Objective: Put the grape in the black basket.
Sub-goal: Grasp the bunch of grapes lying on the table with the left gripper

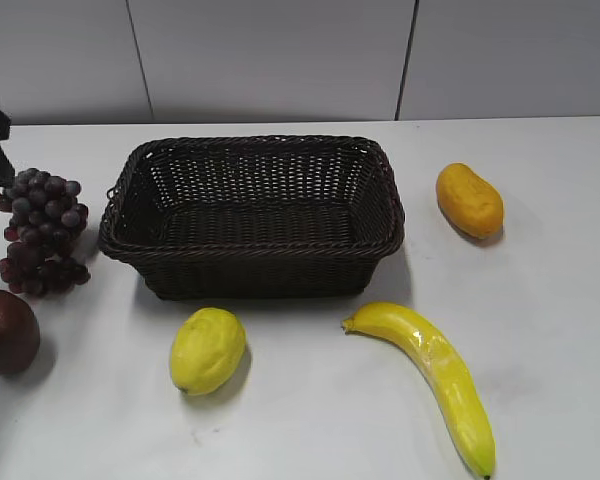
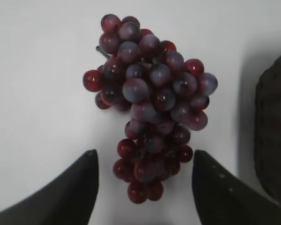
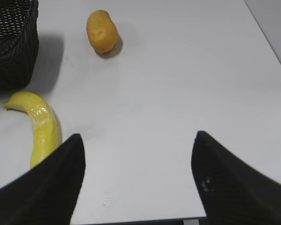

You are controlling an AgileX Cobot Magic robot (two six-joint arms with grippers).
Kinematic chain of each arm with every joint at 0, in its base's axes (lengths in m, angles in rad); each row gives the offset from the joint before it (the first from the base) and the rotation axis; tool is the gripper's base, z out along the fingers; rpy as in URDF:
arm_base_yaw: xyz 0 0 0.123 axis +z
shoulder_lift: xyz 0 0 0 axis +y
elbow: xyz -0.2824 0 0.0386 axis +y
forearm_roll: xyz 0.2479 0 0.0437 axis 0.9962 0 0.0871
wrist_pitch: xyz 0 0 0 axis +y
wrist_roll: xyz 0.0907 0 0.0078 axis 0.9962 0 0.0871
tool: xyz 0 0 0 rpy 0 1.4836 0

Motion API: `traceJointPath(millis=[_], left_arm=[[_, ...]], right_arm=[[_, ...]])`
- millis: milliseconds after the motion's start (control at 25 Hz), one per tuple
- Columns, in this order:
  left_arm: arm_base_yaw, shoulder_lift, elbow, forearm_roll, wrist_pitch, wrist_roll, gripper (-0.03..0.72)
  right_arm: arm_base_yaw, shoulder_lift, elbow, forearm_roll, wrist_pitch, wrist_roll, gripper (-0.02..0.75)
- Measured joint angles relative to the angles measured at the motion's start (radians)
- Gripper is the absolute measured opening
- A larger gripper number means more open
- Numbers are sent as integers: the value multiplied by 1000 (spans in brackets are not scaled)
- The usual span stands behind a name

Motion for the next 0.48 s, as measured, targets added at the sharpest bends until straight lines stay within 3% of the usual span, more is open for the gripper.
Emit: traceJointPath(millis=[480], left_arm=[[-2,297,-151,-58,-75,0,612]], right_arm=[[0,0,0,0,0,0,538]])
